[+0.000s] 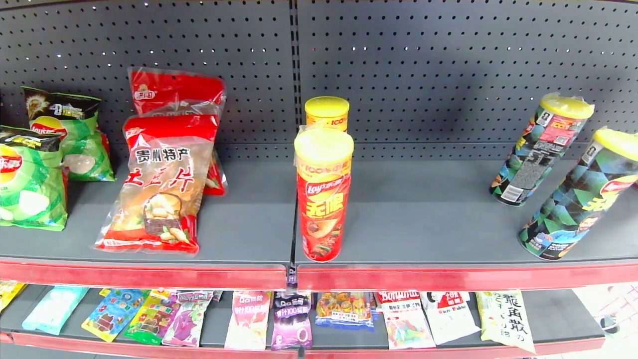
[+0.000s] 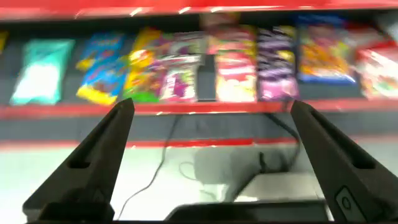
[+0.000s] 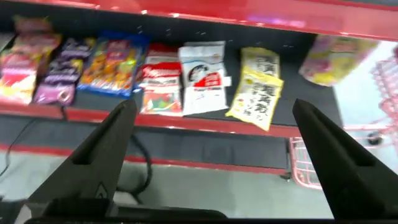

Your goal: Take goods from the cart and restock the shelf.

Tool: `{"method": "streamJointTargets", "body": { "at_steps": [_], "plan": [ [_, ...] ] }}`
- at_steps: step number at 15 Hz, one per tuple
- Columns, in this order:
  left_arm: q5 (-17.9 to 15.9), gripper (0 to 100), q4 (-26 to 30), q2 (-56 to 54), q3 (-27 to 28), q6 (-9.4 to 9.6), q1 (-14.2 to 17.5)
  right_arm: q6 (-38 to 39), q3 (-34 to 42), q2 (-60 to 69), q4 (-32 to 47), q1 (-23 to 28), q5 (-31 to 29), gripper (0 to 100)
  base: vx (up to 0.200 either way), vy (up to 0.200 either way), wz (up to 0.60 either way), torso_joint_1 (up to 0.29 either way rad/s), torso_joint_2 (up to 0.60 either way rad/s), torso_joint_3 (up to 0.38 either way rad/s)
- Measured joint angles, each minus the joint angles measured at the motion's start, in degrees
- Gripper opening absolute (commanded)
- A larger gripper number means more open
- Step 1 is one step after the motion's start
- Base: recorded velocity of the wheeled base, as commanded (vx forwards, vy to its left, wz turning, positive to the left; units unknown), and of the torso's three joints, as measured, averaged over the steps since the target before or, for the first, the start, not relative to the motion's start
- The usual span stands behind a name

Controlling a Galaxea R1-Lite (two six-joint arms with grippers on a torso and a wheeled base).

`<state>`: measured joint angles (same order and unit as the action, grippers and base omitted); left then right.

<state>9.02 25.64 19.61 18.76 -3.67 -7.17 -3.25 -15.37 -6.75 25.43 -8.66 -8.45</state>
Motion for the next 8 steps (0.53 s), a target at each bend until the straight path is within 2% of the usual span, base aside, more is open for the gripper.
{"method": "streamJointTargets", "body": {
  "at_steps": [2,3,5,8],
  "plan": [
    [-1.0,100,1.6,-4.6,-1.2,0.34,4.9,0.3,0.7,0.6,0.8,0.5,-3.6,100,0.0,0.0,0.0,0.0,0.0,0.0],
    [-2.3,100,1.6,-7.7,-2.1,1.6,5.6,0.6,1.0,0.2,0.6,0.8,-4.1,100,0.0,0.0,0.0,0.0,0.0,0.0],
    [-4.1,100,1.7,-12.3,-3.6,3.88,5.4,1.1,1.0,-1.7,0.5,2.3,-4.2,100,0.0,0.0,0.0,0.0,0.0,0.0],
    [-4.6,100,-0.3,-15.2,-5.0,3.8,5.3,1.6,0.9,-5.5,0.3,11.9,-3.6,100,0.0,0.0,0.0,0.0,0.0,0.0]
  ]
}}
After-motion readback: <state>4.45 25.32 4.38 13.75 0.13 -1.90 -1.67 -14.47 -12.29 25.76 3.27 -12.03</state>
